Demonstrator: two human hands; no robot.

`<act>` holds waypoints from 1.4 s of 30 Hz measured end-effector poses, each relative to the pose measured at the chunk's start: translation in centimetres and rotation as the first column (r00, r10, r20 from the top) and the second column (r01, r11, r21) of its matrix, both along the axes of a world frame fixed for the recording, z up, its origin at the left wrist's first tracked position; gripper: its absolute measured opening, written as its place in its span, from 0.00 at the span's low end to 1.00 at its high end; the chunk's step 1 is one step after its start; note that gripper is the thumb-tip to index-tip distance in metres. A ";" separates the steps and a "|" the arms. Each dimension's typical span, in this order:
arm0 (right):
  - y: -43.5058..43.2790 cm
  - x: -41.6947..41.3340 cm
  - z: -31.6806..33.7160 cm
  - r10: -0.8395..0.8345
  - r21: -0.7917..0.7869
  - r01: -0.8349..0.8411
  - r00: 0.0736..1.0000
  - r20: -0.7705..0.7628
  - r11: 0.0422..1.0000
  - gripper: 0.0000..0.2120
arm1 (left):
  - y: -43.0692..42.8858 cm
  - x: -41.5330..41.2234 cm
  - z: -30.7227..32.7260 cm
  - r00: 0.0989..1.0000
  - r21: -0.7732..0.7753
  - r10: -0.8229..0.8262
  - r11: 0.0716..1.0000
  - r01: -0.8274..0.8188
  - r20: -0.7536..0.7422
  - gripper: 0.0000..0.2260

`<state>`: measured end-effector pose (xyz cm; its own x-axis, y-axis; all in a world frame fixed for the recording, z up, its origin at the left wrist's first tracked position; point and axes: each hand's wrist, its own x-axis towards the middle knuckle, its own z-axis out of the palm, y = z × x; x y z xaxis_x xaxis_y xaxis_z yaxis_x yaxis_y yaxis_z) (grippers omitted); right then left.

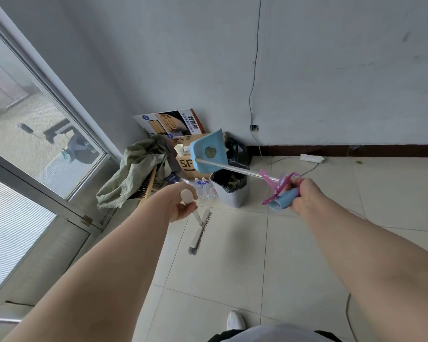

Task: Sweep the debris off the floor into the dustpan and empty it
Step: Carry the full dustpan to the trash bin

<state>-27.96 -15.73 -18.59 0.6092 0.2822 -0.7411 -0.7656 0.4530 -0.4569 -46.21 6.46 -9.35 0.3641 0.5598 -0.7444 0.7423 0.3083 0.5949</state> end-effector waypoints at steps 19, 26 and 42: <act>1.5 -2.3 6.7 0.809 -0.759 -0.402 0.522 0.270 0.513 0.04 | -1.8 -4.4 -1.5 0.986 0.051 0.159 0.986 -0.157 -0.041 0.11; 5.2 -1.9 3.9 0.883 -0.861 -0.376 0.442 0.158 0.342 0.03 | 0.7 -1.8 -2.1 0.986 -0.028 0.167 0.985 -0.168 -0.009 0.10; 15.0 3.7 -2.6 0.892 -0.937 -0.341 0.443 -0.093 0.072 0.07 | 15.7 12.8 -4.8 0.997 -0.098 -0.030 0.994 0.037 0.069 0.02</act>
